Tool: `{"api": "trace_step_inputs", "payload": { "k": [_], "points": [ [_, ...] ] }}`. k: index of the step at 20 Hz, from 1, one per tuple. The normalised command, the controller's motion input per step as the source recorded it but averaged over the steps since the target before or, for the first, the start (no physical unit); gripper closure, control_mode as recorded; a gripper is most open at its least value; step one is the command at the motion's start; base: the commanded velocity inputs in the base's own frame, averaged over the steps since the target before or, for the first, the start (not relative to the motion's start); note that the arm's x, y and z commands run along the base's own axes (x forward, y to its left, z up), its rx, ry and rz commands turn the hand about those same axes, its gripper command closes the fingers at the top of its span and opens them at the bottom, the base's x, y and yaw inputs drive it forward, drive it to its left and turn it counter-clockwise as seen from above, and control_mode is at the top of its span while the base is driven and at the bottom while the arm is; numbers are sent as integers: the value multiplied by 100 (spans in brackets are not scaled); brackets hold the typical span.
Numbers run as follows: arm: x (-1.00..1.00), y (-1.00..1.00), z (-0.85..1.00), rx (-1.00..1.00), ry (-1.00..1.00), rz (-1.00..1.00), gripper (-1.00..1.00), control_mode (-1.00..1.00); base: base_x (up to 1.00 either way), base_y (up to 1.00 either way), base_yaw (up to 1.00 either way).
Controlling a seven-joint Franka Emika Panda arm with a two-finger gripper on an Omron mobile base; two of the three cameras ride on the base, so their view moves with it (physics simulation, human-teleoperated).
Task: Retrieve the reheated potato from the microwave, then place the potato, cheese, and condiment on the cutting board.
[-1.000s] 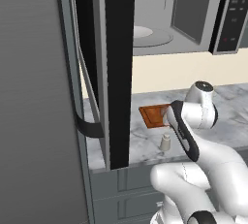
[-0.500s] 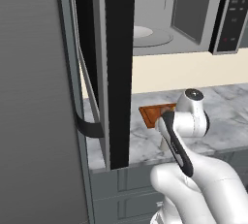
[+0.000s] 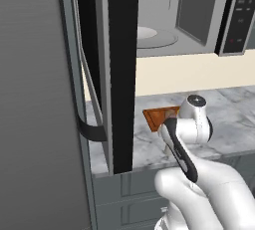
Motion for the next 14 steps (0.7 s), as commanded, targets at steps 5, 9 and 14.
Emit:
{"api": "trace_step_inputs", "payload": {
  "k": [5,9,14],
  "points": [
    [26,0,-18,0,5,0,-100,-100,0,0,0],
    [17,0,-16,0,5,0,-100,-100,0,0,0],
    [10,0,-20,0,7,0,-100,-100,0,0,0]
  ]
}}
